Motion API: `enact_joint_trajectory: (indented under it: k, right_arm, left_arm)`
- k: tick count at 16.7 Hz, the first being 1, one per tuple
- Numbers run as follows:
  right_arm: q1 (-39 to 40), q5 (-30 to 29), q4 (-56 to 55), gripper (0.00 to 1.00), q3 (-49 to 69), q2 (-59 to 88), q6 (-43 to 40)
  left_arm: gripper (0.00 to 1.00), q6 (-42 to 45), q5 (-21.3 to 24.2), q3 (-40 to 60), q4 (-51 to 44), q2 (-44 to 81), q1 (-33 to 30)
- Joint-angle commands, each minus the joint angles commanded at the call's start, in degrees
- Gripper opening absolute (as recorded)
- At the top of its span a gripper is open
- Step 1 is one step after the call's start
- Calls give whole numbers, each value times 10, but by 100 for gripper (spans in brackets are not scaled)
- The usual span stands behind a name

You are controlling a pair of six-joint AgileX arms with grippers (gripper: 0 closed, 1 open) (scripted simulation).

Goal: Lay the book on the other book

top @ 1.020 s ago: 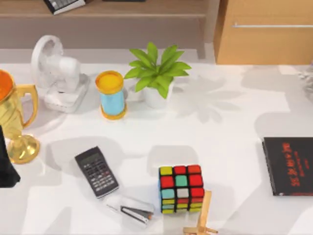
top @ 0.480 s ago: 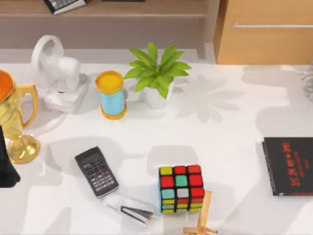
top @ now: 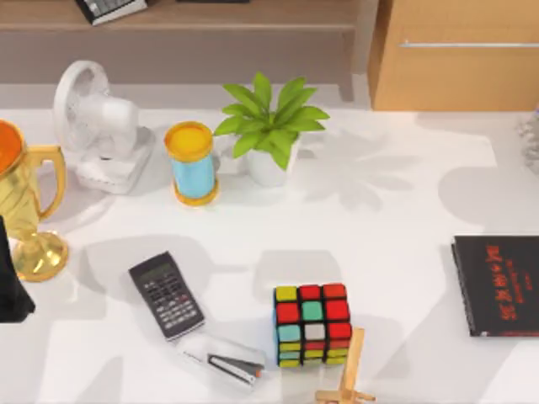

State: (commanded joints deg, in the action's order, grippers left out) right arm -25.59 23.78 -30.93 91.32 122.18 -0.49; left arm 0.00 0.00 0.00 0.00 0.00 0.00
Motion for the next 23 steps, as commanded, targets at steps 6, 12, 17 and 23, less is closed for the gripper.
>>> enact_joint_trajectory:
  k: [6, 12, 17, 23]
  right_arm:
    - [0, 0, 0, 62, 0, 0, 0]
    - [0, 0, 0, 17, 0, 0, 0]
    - [0, 0, 0, 0, 0, 0, 0]
    - [-2, 0, 0, 0, 0, -1, 1]
  left_arm:
    - [100, 0, 0, 0, 0, 0, 0]
    - [100, 0, 0, 0, 0, 0, 0]
    - [100, 0, 0, 0, 0, 0, 0]
    - [100, 0, 0, 0, 0, 0, 0]
